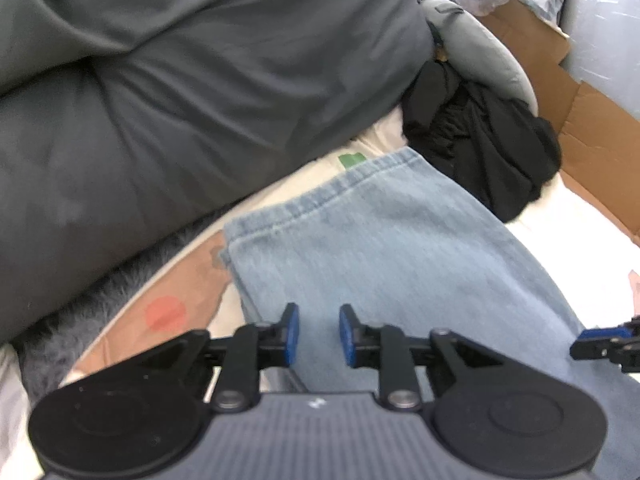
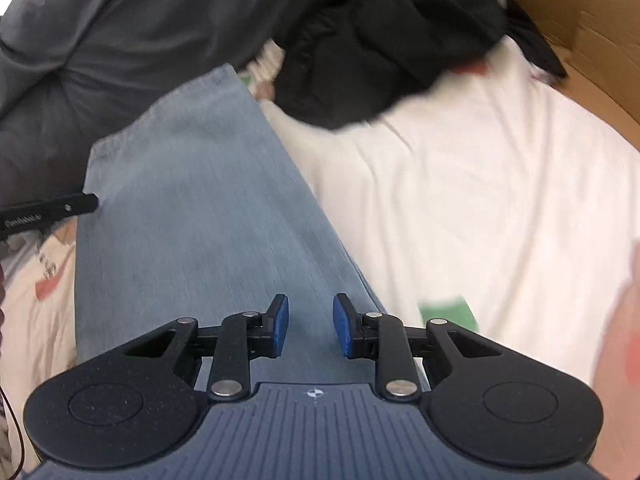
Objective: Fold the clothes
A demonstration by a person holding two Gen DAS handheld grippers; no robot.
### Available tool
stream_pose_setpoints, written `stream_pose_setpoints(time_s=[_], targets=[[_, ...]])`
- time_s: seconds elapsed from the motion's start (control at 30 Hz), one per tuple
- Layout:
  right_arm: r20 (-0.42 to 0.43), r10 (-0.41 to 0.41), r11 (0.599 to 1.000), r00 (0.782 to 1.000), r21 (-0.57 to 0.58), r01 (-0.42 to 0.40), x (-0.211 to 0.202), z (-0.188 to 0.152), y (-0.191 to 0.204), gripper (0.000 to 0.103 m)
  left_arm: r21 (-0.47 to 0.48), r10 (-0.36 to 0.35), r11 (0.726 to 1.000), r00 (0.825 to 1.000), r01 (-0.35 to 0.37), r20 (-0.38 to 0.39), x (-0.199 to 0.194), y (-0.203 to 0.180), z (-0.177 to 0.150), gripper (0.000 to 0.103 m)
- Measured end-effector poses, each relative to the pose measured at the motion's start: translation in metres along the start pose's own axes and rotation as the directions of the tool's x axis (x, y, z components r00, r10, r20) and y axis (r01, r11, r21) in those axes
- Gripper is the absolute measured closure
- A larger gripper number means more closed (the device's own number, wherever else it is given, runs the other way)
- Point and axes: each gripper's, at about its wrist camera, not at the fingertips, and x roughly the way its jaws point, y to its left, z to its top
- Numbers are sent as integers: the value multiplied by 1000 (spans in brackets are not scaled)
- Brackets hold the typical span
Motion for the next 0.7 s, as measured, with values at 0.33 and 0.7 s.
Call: stream_pose_setpoints(time_s=[0.33,0.7], targets=[[-94,-38,990,995,135,51,-49,-74,-14,70,-42,-116,993,991,113,-65,-31,-17,-34,73],[-86,-135,958,987,242,152,-81,-120,-42,70,56,-257,960,942,275,-214,-28,-73,-79,74]])
